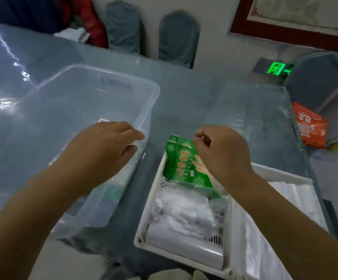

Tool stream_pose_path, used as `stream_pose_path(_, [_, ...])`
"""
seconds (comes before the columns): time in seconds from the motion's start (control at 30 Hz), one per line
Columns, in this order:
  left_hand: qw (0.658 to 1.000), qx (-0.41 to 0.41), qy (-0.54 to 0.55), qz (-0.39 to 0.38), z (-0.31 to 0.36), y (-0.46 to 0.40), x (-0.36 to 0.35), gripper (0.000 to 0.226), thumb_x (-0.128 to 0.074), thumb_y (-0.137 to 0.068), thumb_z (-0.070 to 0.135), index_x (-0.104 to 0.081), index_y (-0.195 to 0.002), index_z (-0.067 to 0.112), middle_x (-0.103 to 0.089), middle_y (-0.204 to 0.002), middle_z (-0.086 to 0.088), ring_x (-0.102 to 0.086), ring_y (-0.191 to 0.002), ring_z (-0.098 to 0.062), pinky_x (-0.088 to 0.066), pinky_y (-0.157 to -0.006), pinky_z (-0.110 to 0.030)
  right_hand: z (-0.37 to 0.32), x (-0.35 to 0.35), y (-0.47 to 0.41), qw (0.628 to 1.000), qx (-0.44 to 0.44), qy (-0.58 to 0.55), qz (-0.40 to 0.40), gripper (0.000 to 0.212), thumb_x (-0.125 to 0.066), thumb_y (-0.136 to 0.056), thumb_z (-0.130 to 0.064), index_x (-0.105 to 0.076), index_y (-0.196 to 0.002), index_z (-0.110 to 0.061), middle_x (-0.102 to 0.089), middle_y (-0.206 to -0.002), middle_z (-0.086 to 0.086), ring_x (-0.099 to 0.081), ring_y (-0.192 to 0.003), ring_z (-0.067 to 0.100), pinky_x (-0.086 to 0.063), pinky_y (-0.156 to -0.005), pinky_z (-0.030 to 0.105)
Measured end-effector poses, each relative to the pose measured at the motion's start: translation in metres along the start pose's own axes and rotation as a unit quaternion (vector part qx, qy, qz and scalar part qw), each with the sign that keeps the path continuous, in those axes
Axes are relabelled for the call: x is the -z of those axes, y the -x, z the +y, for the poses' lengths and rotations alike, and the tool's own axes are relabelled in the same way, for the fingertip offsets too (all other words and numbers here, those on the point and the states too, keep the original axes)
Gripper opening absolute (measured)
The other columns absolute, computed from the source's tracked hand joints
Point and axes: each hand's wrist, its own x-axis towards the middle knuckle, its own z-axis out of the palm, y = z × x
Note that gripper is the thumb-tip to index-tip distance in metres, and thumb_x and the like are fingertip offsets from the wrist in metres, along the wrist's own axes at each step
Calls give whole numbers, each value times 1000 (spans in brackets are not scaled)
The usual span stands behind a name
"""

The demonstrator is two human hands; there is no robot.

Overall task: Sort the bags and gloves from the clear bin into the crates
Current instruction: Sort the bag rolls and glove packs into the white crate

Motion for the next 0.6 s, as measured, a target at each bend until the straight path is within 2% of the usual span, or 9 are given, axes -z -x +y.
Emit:
stream_pose_path(0.1, [998, 66, -18, 10, -61, 26, 16, 24, -56, -86, 16, -67, -108, 17, -69, -107, -9, -63, -93, -35, -49, -75, -40, -59, -23, -25, 998, 52, -10, -15, 7, -61, -80, -21, -67, -77, -18, -69, -75, 5, -58, -74, 29, -47, -63, 37])
stream_pose_path(0.2, [993, 113, -39, -17, -122, 50, 23, 27, -50, -89, 22, -63, -113, 23, -67, -112, -3, -60, -100, -30, -46, -78, -36, -117, -50, -47, 994, 97, -18, -49, 9, -60, -82, -23, -68, -81, -19, -69, -76, 3, -58, -71, 25, -47, -62, 35])
stream_pose_path(0.3, [989, 126, -57, -60, -180, 69, 26, 30, -49, -91, 26, -58, -120, 27, -63, -120, 3, -57, -109, -23, -43, -86, -32, -167, -88, -72, 987, 140, -5, -74, 11, -59, -83, -24, -68, -81, -18, -68, -73, 1, -53, -64, 18, -39, -58, 28])
stream_pose_path(0.4, [987, 113, -84, -73, -233, 82, 27, 32, -47, -91, 30, -55, -123, 29, -59, -125, 6, -52, -115, -19, -40, -93, -33, -205, -138, -102, 972, 145, 65, -170, 16, -54, -86, -30, -66, -89, -19, -68, -86, 4, -59, -78, 26, -42, -63, 31])
stream_pose_path(0.47, [988, 88, -107, -74, -264, 85, 25, 34, -50, -90, 31, -54, -124, 28, -59, -126, 4, -48, -121, -19, -33, -101, -33, -223, -175, -118, 944, 147, 125, -266, 20, -53, -87, -31, -62, -102, -22, -66, -104, 6, -59, -94, 31, -39, -70, 32])
stream_pose_path(0.6, [990, 45, -101, -82, -299, 89, 16, 37, -51, -89, 33, -53, -125, 27, -57, -130, 1, -42, -128, -18, -26, -107, -33, -239, -240, -123, 853, 204, 241, -416, 45, -58, -84, -22, -47, -128, -21, -57, -126, 9, -54, -111, 30, -42, -87, 34])
